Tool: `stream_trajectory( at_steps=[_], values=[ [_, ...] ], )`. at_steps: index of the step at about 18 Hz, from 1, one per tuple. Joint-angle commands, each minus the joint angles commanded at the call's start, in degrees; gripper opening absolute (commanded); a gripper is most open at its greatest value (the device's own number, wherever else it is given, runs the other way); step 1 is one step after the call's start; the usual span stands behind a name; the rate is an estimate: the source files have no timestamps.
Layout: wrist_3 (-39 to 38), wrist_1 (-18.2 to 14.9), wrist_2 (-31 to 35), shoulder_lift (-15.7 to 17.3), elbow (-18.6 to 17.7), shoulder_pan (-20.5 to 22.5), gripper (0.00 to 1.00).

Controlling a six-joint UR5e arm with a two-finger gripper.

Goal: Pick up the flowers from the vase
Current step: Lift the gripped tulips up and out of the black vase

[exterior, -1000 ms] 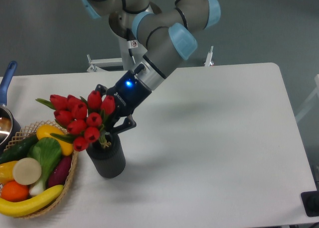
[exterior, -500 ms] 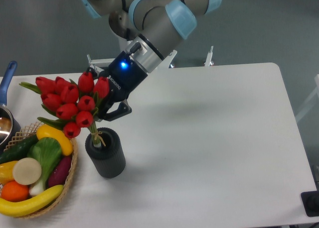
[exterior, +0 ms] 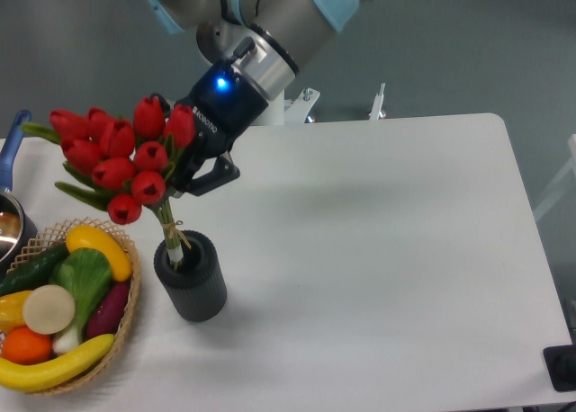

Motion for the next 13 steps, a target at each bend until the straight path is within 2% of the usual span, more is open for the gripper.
stream_trajectory(
  at_steps=[4,9,13],
  values=[
    [-1.0,0.0,0.2,1.3,-0.2,2.7,0.44],
    [0.6,0.4,-0.1,0.8,-0.3,12.4,0.44],
    [5.3,0.4,-0.1,-0.2,-1.2,17.4,0.44]
  ],
)
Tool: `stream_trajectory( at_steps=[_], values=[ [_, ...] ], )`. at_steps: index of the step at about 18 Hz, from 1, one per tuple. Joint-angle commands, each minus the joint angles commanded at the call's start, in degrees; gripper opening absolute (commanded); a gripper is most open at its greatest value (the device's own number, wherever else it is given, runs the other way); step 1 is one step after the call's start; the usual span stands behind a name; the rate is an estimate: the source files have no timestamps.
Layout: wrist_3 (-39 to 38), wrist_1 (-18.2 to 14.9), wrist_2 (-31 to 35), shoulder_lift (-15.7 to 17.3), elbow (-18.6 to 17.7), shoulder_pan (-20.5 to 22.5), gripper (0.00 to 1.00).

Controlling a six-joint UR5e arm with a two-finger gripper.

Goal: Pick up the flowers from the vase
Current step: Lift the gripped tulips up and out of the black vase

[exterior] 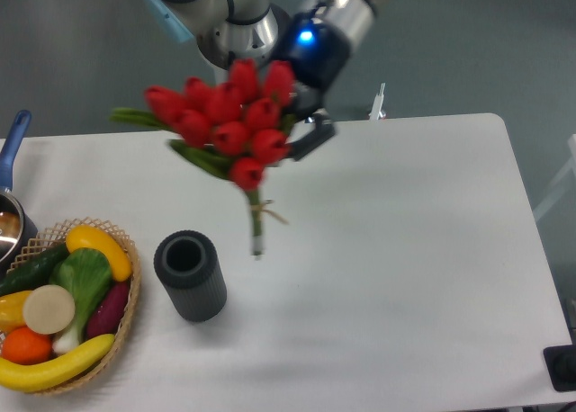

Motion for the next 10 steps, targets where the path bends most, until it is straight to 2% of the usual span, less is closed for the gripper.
stream_trajectory(
  at_steps=[4,10],
  values=[
    [2.3,0.1,0.1,-2.1,-0.5,1.7,0.44],
    [4.1,0.1,0.1,-2.8,-1.8,1.9,0.44]
  ],
)
